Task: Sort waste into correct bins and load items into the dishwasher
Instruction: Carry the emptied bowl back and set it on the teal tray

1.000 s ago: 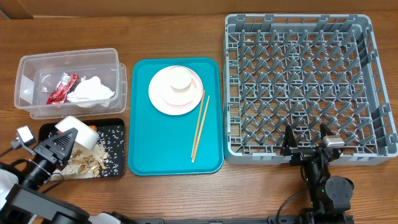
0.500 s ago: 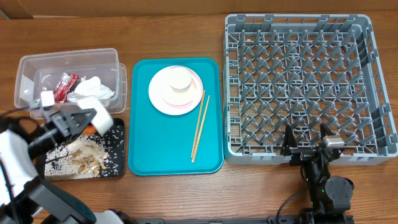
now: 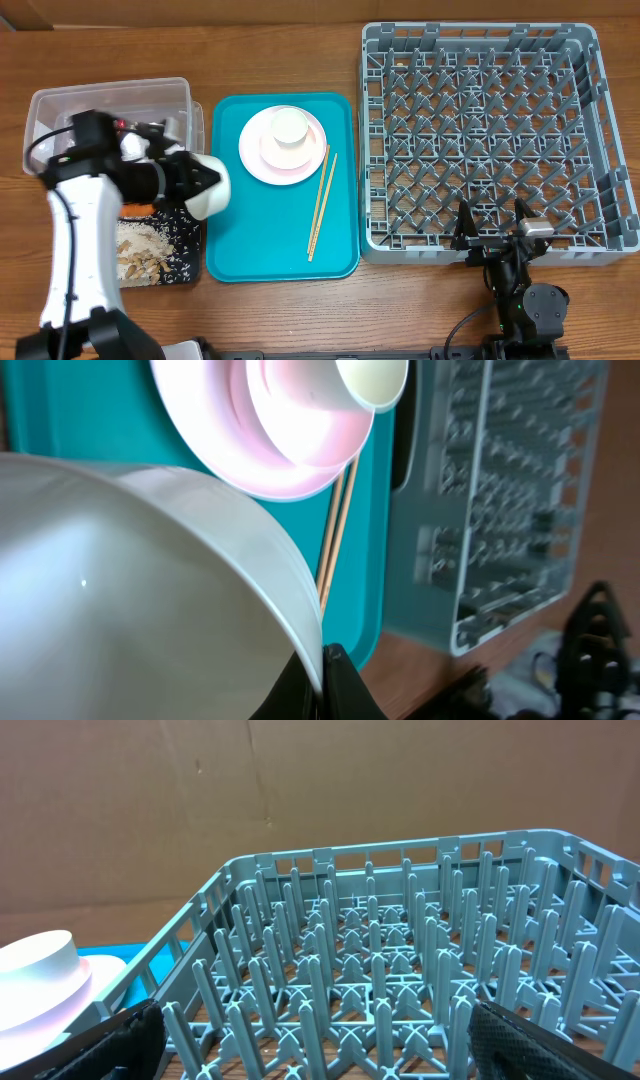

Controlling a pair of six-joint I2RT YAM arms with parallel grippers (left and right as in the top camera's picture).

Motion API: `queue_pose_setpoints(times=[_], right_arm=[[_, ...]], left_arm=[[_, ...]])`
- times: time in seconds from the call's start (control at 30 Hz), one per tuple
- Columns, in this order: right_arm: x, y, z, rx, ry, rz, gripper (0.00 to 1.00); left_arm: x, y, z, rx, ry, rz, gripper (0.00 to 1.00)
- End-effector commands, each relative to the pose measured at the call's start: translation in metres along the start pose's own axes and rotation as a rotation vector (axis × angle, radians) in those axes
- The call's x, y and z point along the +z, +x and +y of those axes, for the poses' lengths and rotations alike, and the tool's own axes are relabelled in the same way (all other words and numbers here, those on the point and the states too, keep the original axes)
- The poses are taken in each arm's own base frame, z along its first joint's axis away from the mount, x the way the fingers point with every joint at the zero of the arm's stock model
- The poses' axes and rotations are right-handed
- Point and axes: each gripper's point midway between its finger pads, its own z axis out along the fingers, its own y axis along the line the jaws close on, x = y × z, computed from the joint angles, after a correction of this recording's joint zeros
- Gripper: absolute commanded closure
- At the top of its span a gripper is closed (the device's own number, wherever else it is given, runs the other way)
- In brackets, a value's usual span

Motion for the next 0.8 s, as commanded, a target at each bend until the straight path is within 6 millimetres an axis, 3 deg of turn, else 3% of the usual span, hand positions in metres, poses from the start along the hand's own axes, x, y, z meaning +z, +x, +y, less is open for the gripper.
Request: queue_pose_setpoints(times=[0.0,0.2,0.53,0.77], right_arm=[[0.0,0.001,-0.001,-0.001,0.003,-0.008,0.0],[0.0,0.001,-0.001,-0.001,0.003,-0.008,0.0],[0.0,0.001,-0.001,-0.001,0.003,-0.008,0.0],[0.0,0.001,-0.001,0.0,0.003,-0.008,0.0]], left_arm=[[0.003,0.007,-0.007,0.009,-0.177,0.004,0.96],[0.033,0.029,-0.027,0.085,-0.324,0.072,0.96],[0.068,0.05,-0.052,0.21,-0.462,0.085,0.96],[0.083,0.055,-0.04,0.184,-0.525,0.125,0.96]])
